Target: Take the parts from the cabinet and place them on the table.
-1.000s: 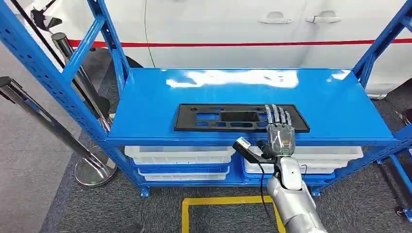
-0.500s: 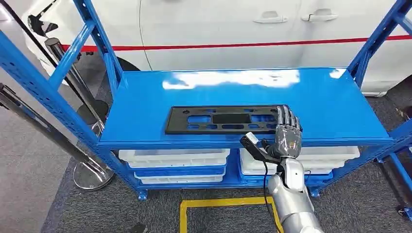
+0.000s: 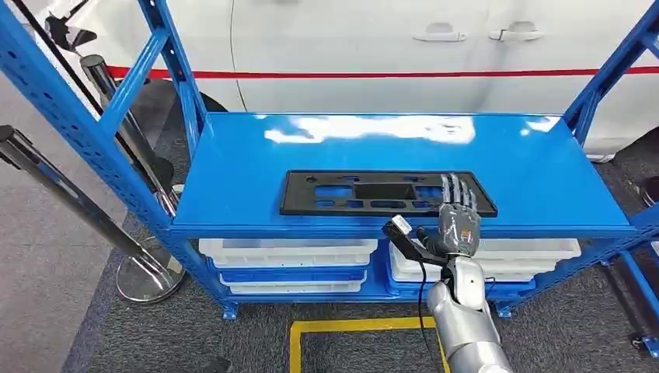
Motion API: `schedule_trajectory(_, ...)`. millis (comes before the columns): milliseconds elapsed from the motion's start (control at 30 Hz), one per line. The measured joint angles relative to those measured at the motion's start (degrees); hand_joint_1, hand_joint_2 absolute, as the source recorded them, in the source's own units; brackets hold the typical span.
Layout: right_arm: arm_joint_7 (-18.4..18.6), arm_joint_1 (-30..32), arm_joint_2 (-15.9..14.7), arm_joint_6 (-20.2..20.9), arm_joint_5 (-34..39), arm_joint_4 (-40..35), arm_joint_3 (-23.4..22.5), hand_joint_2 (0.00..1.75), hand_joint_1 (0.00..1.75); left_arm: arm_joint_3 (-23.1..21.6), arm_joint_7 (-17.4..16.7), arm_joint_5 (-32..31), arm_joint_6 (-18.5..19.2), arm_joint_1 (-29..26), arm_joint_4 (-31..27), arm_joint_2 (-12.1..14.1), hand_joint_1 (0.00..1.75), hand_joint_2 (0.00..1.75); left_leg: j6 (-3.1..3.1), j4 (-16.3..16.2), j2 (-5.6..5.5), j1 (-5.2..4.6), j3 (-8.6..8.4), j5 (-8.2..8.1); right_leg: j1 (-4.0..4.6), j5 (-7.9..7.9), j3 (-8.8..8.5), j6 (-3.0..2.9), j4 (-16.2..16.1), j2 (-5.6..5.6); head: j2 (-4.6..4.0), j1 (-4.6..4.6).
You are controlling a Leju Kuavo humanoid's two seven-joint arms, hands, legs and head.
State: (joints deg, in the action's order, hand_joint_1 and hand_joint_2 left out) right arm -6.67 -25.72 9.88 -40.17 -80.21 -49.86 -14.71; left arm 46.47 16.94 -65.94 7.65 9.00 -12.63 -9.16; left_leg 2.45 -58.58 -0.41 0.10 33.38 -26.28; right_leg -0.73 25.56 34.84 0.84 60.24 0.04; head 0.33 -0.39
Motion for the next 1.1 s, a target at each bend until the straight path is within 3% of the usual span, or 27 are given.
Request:
schedule_trajectory(33,-0.1,-0.1,0.1,0.0,0.0,0.0,0.0,1.75,0.0,-0.2,0.0,0.0,0.0,0.1,0.0,0.0,0.0,0.0,-0.45,-0.3,-0.01,-0.43,0.09,-0.38,0.38,1.13,-0.59,-0.08,-1.0,-0.07,0.0,0.0)
schedule_trajectory(133,-0.3,-0.2,0.2,-0.1,0.0,-0.2,-0.2,1.75,0.0,-0.5,0.1,0.0,0.0,0.1,0.0,0.0,0.0,0.0,-1.4,0.2,0.07,-0.13,-0.74,-0.96,0.58,1.68,-1.01,-0.97,-1.1,0.07,0.0,-0.02)
schedule_trajectory(167,-0.3,-0.3,0.3,-0.2,0.0,-0.4,-0.2,1.75,0.0,-0.6,0.1,0.0,0.0,0.2,0.0,0.0,0.0,0.0,-1.86,0.3,0.3,-0.45,-1.11,-1.69,0.07,1.7,-2.39,-1.31,-1.7,0.2,0.0,-0.07)
schedule_trajectory(200,-0.3,-0.3,0.5,-0.2,-0.1,-0.7,-0.2,1.75,0.0,-0.7,0.2,0.0,0.0,0.2,0.0,0.1,0.0,0.0,-2.05,-1.0,0.24,-0.13,-1.56,-1.68,0.02,1.93,-3.5,-1.61,-2.4,0.17,0.0,0.0)
schedule_trajectory(233,-0.3,-0.3,0.5,-0.2,-0.1,-0.6,-0.2,1.75,0.0,-0.7,0.2,0.0,-0.1,0.2,0.0,0.0,0.0,0.0,-2.27,-4.2,0.22,0.0,0.06,-2.46,-0.01,2.38,-4.43,-2.13,-2.8,-0.01,0.0,-0.09)
schedule_trajectory(300,-0.3,-0.2,0.6,-0.2,-0.1,-0.6,-0.2,1.75,0.0,-0.7,0.2,0.0,0.0,0.1,0.0,0.0,0.0,0.0,-2.73,-13.2,0.25,0.26,6.0,-4.96,0.03,3.46,-5.59,-2.22,-2.9,-0.06,0.0,-0.07)
schedule_trajectory(333,-0.3,-0.1,0.6,-0.2,-0.1,-0.6,-0.2,1.75,0.0,-0.7,0.2,0.0,-0.1,-0.1,0.0,0.0,0.0,0.0,-2.93,-16.9,0.25,0.35,9.12,-5.41,0.05,4.16,-6.27,-2.18,-2.9,0.0,0.0,-0.15)
schedule_trajectory(367,-0.3,0.1,0.7,-0.2,-0.1,-0.6,-0.2,1.75,0.0,-0.7,0.1,0.0,0.0,-0.4,0.0,0.0,0.0,0.0,-3.05,-18.1,0.25,0.47,11.2,-4.2,0.06,4.88,-7.09,-2.11,-2.9,0.14,0.0,-0.09)
schedule_trajectory(400,-0.3,0.1,0.7,-0.2,-0.1,-0.6,-0.2,1.75,0.0,-0.7,0.1,0.0,0.0,-0.7,0.0,0.0,0.0,0.0,-3.06,-16.2,0.25,0.54,11.72,-1.28,0.06,5.71,-8.16,-2.03,-2.9,0.29,0.0,-0.11)
schedule_trajectory(467,-0.3,0.1,0.7,-0.2,-0.1,-0.6,-0.2,1.75,0.0,-0.7,0.1,0.0,0.0,-0.8,0.0,0.0,0.0,0.0,-2.64,-6.2,0.26,0.61,9.52,7.5,0.07,7.69,-10.67,-1.72,-2.9,0.44,0.0,-0.11)
schedule_trajectory(500,-0.3,0.2,0.7,-0.2,-0.1,-0.6,-0.3,1.75,0.0,-0.7,0.1,0.0,0.0,-0.9,0.0,0.0,0.0,0.0,-2.13,-2.5,0.26,0.53,8.46,9.26,-0.09,8.76,-11.56,-1.54,-3.1,0.44,0.0,-0.05)
schedule_trajectory(533,-0.3,0.2,0.7,-0.2,-0.1,-0.5,-0.3,1.75,0.0,-0.7,0.1,0.0,0.0,-1.0,0.1,0.0,0.0,0.0,-1.86,-3.8,0.22,-0.18,7.74,8.31,0.23,9.03,-11.89,-1.02,-3.3,0.49,0.0,-0.09)
schedule_trajectory(633,-0.5,0.1,0.9,-0.4,-0.1,-0.8,-0.4,1.75,0.0,-0.7,0.1,0.7,0.0,-0.8,0.1,0.2,0.0,0.0,-0.17,-2.4,0.3,-1.27,6.5,6.23,-0.64,9.77,-13.57,0.38,-4.9,0.71,0.0,-0.09)
schedule_trajectory(667,-0.6,-0.1,0.9,-0.4,-0.1,-1.0,-0.4,1.75,0.0,-0.7,0.2,0.8,0.0,-0.6,0.1,0.3,0.0,0.0,0.41,-1.2,0.36,-0.89,5.21,5.41,-0.5,10.08,-14.57,0.74,-5.8,0.73,0.0,-0.11)
schedule_trajectory(700,-0.6,-0.1,0.9,-0.3,-0.1,-1.5,-0.4,1.75,0.0,-0.7,0.3,0.9,0.1,-0.4,0.0,0.3,0.0,0.0,0.43,0.3,0.43,-0.34,3.66,4.64,-0.74,10.68,-15.34,0.83,-5.7,0.57,0.0,-0.06)
schedule_trajectory(733,-0.8,-0.2,0.9,-0.3,-0.1,-1.5,-0.5,1.75,0.0,-0.7,0.6,1.0,0.2,0.0,0.0,0.3,0.0,0.0,0.83,1.1,0.37,-0.19,2.9,4.34,-0.57,11.26,-13.82,0.93,-2.7,0.35,0.0,0.0)
schedule_trajectory(767,-0.8,-0.2,0.9,-0.3,-0.1,-1.5,-0.7,1.75,0.02,-0.7,0.6,1.0,0.2,0.2,0.0,0.3,0.0,0.0,0.91,1.4,0.36,-0.11,2.44,4.18,-0.56,12.66,-10.67,1.12,2.1,0.33,0.0,-0.09)
schedule_trajectory(800,-1.0,0.0,0.9,-0.3,-0.1,-1.5,-0.9,1.75,1.66,-0.7,0.6,1.0,0.2,0.3,0.0,0.3,0.0,0.0,0.9,1.4,0.37,-0.06,2.05,3.7,-0.61,14.14,-6.47,1.37,7.9,0.32,0.0,-0.04)
schedule_trajectory(833,-1.0,0.4,0.9,-0.2,-0.1,-1.4,-1.1,1.75,1.75,-0.7,0.7,1.0,0.2,0.3,0.0,0.2,0.0,0.0,0.84,1.4,0.36,-0.04,1.58,3.17,-0.7,14.83,-2.32,1.61,12.9,0.32,0.0,-0.07)
schedule_trajectory(867,-1.2,0.8,0.9,-0.2,-0.1,-1.4,-1.2,1.75,1.75,-0.7,0.7,1.0,0.1,0.2,0.0,0.1,0.0,0.0,0.8,1.3,0.32,-0.03,1.03,2.71,-0.8,13.9,0.43,1.79,15.0,0.28,0.0,-0.07)
schedule_trajectory(900,-1.4,1.0,0.9,-0.1,0.1,-1.4,-1.3,1.75,1.75,-0.7,0.7,1.0,0.0,0.1,0.1,0.1,0.0,0.0,0.68,1.2,0.23,0.03,0.4,2.19,-0.86,11.15,1.99,1.93,14.4,0.27,0.0,-0.04)
schedule_trajectory(933,-1.7,1.0,0.9,-0.1,0.0,-1.4,-1.5,1.75,1.75,-0.7,0.7,1.0,-0.1,-0.1,0.1,0.1,0.0,0.0,0.46,1.1,0.16,0.13,-0.33,1.65,-0.92,7.48,2.2,1.97,11.5,0.27,0.0,-0.07)
schedule_trajectory(1000,-1.9,1.0,0.9,-0.1,0.0,-1.4,-1.8,1.75,1.75,-0.7,0.9,1.0,-0.4,-0.1,0.1,-0.2,0.0,0.0,-0.16,0.5,0.07,0.42,-1.64,0.3,-1.09,-0.87,0.54,2.11,2.0,0.12,0.0,-0.04)
schedule_trajectory(1033,-2.0,1.0,0.8,-0.1,-0.1,-1.3,-2.0,1.75,1.75,-0.7,0.9,1.0,-0.4,0.0,0.1,-0.2,0.0,0.0,-0.67,0.2,-0.09,0.12,-1.59,-0.28,-0.89,-0.58,0.32,1.91,1.0,0.01,0.0,0.0)
schedule_trajectory(1067,-2.0,0.9,0.8,-0.1,-0.1,-1.4,-2.2,1.75,1.75,-0.7,0.9,1.0,-0.5,0.3,0.1,-0.2,0.0,0.0,-1.05,-0.3,-0.16,0.06,-1.44,-0.62,-0.69,0.04,-0.3,1.09,-0.9,0.08,0.0,0.02)
schedule_trajectory(1100,-2.0,1.0,0.9,-0.1,-0.1,-1.4,-2.2,1.75,1.75,-0.7,0.9,1.0,-0.5,0.4,0.1,-0.2,0.0,0.0,-1.31,0.0,-0.12,0.05,-1.37,-0.48,-0.59,0.0,0.02,0.37,-0.5,0.14,0.0,-0.09)
